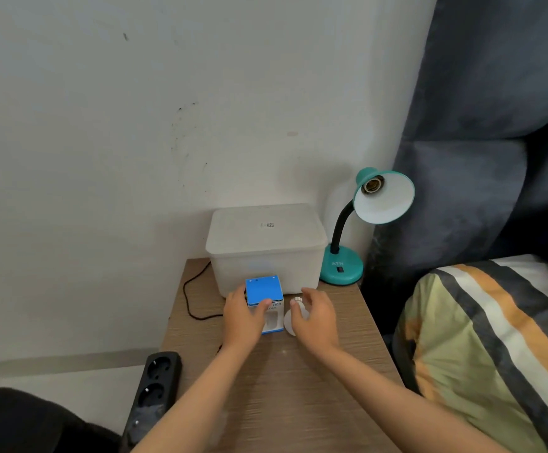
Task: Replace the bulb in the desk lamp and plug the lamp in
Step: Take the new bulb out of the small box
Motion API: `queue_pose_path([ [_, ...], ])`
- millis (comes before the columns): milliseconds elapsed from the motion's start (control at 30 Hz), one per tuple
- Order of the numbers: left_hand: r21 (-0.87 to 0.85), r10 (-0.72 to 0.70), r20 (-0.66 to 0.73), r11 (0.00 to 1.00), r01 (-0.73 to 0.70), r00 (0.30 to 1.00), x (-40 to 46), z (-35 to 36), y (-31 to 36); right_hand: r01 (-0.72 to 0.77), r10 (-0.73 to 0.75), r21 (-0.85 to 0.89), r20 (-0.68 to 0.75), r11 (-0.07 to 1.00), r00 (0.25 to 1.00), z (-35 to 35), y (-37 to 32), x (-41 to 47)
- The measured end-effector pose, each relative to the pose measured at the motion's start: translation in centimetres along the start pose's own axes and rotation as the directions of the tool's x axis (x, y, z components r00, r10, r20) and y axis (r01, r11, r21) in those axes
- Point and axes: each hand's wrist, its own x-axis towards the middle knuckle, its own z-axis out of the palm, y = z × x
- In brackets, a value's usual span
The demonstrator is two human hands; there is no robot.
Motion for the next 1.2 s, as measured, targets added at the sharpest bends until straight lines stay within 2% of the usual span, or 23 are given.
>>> queue_pose_path([
  [100, -0.019, -0.018, -0.029, 1.000, 0.017, 0.999, 0.1, 0.1, -0.4, 0.067, -0.070, 0.045, 0.054, 0.997, 0.996, 0.0, -1.3, 0.5],
  [267, -0.041, -0.008, -0.043, 0.999, 0.006, 0.999, 0.2, -0.1, -0.8, -0.047, 0.031, 0.079, 0.194, 0.996, 0.981, 0.4, -2.7, 1.3],
  [433, -0.091, 0.059, -0.020, 0.994, -0.060, 0.998, 0.3, -0.6, -1.3, -0.112, 0.073, 0.165, 0.229, 0.980, 0.971, 0.5, -2.6, 1.6],
  [533, -0.075, 0.101, 0.021, 0.992, -0.100, 0.995, 0.4, -1.0, -1.8, -0.115, 0.068, 0.196, 0.231, 0.974, 0.971, 0.3, -2.5, 1.7],
  [667, -0.078, 0.117, 0.149, 0.991, -0.106, 0.982, 0.8, -1.8, -2.1, -0.086, 0.027, 0.224, 0.252, 0.971, 0.967, 0.0, -2.4, 1.8],
  [800, -0.080, 0.072, 0.274, 0.995, -0.052, 0.959, 1.4, -2.7, -2.1, -0.013, -0.020, 0.139, 0.235, 0.990, 0.972, -0.2, -2.3, 1.7],
  [933, -0.111, 0.044, 0.387, 0.994, 0.000, 0.921, 1.8, -3.2, -1.9, 0.218, -0.215, 0.000, 0.176, 0.976, 0.961, -0.8, -2.7, 2.2],
  [1000, -0.115, 0.036, 0.427, 0.993, 0.014, 0.904, 1.9, -3.4, -1.9, 0.279, -0.253, -0.075, 0.247, 0.957, 0.936, -0.8, -3.1, 2.8],
  [1200, -0.084, 0.027, 0.513, 0.996, 0.019, 0.858, 2.2, -4.0, -1.8, 0.287, -0.124, -0.249, 0.517, 0.925, 0.847, -0.9, -4.6, 4.5],
])
